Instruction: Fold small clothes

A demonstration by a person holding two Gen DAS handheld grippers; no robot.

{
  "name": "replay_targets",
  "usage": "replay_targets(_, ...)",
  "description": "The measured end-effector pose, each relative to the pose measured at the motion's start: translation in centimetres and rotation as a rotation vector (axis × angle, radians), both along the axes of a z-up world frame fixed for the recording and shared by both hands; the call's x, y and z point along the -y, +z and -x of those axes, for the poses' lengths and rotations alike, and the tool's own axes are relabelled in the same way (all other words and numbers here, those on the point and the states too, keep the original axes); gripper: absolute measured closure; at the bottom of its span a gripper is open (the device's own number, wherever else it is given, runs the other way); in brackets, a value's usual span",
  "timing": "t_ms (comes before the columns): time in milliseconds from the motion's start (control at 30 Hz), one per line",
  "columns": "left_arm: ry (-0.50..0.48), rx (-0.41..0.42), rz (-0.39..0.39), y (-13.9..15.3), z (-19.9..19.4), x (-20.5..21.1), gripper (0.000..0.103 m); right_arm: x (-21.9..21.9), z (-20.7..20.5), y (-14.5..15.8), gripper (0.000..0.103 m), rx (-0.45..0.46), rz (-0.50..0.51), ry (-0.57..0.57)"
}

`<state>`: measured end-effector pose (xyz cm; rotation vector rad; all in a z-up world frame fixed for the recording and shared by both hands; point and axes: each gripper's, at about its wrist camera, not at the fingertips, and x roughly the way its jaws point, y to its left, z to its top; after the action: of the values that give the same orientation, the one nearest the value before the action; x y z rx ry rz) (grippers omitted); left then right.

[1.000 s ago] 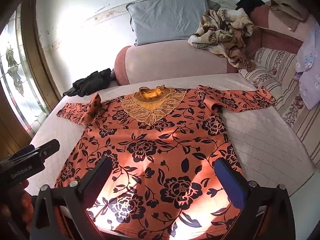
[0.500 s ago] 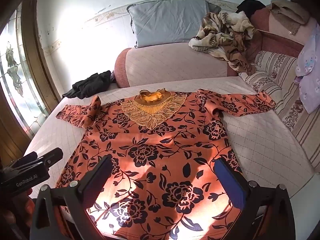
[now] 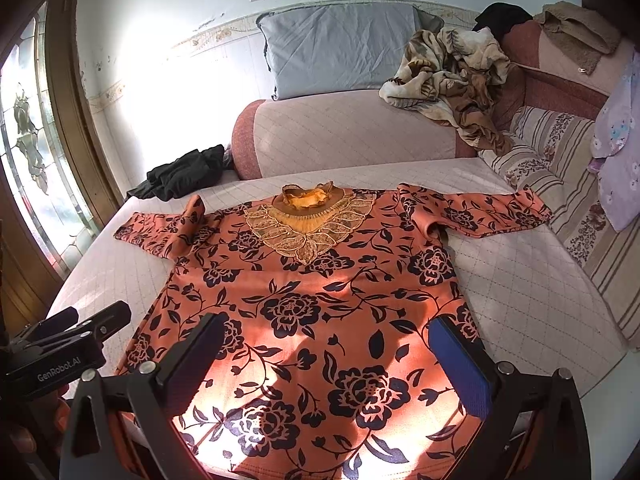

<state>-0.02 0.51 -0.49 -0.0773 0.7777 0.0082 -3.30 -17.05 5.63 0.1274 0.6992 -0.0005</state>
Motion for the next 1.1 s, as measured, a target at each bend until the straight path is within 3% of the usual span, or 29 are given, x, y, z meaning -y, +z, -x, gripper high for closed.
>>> replay_targets(1100, -0.005, -0.004, 0.007, 0.34, 0.25, -0.18, 0.0, -0.39, -0.04, 0.41, 0.0, 0.002, 0.006, 0.001)
